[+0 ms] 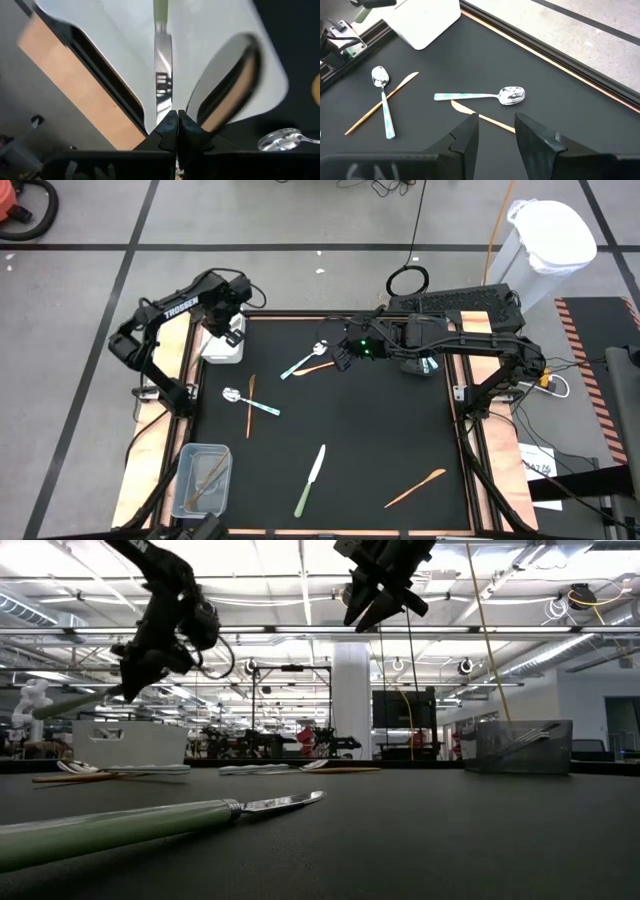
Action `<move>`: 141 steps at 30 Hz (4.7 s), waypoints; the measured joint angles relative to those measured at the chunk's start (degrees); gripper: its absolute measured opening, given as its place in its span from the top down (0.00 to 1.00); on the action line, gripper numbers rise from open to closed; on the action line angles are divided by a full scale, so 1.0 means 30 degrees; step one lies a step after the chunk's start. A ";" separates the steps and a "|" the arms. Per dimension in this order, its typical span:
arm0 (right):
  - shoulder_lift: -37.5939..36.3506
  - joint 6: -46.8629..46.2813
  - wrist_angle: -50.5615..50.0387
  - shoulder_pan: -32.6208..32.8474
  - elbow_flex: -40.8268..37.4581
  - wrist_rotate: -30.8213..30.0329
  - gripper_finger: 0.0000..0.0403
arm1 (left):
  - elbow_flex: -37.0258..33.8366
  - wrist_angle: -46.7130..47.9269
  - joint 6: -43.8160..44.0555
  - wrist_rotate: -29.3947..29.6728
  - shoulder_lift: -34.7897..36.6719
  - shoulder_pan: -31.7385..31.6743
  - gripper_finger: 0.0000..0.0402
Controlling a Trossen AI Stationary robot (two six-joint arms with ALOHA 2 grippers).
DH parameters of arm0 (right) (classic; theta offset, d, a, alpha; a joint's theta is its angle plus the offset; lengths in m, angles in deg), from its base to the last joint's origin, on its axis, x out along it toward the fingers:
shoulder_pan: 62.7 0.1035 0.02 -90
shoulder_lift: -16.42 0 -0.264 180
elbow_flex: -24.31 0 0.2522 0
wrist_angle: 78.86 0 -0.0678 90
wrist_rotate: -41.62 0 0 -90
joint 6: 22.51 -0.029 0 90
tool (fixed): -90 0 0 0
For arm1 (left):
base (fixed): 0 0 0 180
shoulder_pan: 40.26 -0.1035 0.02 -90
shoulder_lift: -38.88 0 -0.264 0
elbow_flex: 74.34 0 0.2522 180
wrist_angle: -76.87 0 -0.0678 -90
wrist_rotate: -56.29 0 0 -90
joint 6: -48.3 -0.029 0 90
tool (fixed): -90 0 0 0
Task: Sort silverware by color (type)
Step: Put the green knife into the white bin, then put the gold knife into the transparent bin
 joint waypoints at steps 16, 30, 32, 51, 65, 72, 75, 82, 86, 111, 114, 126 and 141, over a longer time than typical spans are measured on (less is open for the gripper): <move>0.0000 -0.0218 -0.1794 0.0015 0.0000 -0.0630 0.70 | -0.0142 -0.9690 0.3137 -0.1281 0.6619 0.0036 0.97; 0.0000 0.1008 -0.2288 -0.0036 0.0000 -0.1552 0.70 | -1.0770 -2.1115 0.4670 0.3024 1.3926 0.0300 0.97; 0.0000 0.1076 -0.2280 -0.0044 0.0000 -0.1555 0.70 | -1.1675 -2.2368 0.4749 0.3063 1.4010 0.0344 0.97; 0.0000 0.1394 -0.2288 -0.0044 0.0000 -0.1478 0.65 | -1.1534 -2.1103 0.3712 0.1203 1.3958 0.0342 0.41; 0.0000 -0.1782 -0.8283 0.1095 0.0000 0.4028 0.64 | -0.9723 -2.0491 0.3606 -0.6658 1.4097 0.2174 0.33; 0.0007 -0.4031 -1.5505 0.3818 -0.0007 0.4032 0.64 | -1.1677 -2.2233 0.4597 -0.6397 1.3964 0.4483 0.33; 0.0007 -0.4024 -1.6491 0.5292 -0.0007 0.4247 0.64 | -1.2530 -2.3445 0.4612 -0.5992 1.3763 0.4949 0.33; 0.0007 -0.4955 -1.5367 0.8705 -0.0128 0.6615 0.64 | -1.2902 -2.5276 0.4772 -0.5965 1.2745 0.5478 0.33; 0.0012 -0.7794 -1.5330 1.0759 -0.0347 0.7040 0.64 | -1.2902 -2.6065 0.4666 -0.6287 1.2413 0.5735 0.33; 0.4355 -0.5398 -0.9903 1.4424 -0.0393 1.0376 0.64 | -1.2421 -2.5962 0.5044 -0.5995 1.2923 1.2093 0.33; 0.5440 -0.3795 -0.8716 1.5495 -0.0364 1.1030 0.64 | -1.2421 -2.5387 0.4702 -0.5053 1.2917 1.2583 0.33; 0.8409 -0.2813 -0.6875 1.7803 -0.0372 1.1415 0.71 | -1.2421 -2.3581 0.4061 -0.4279 1.3077 1.2812 0.33; 0.9768 -0.4030 -0.6422 1.7816 -0.0328 1.0931 0.87 | -1.2414 -2.1659 0.2776 -0.2852 1.5000 1.2790 0.33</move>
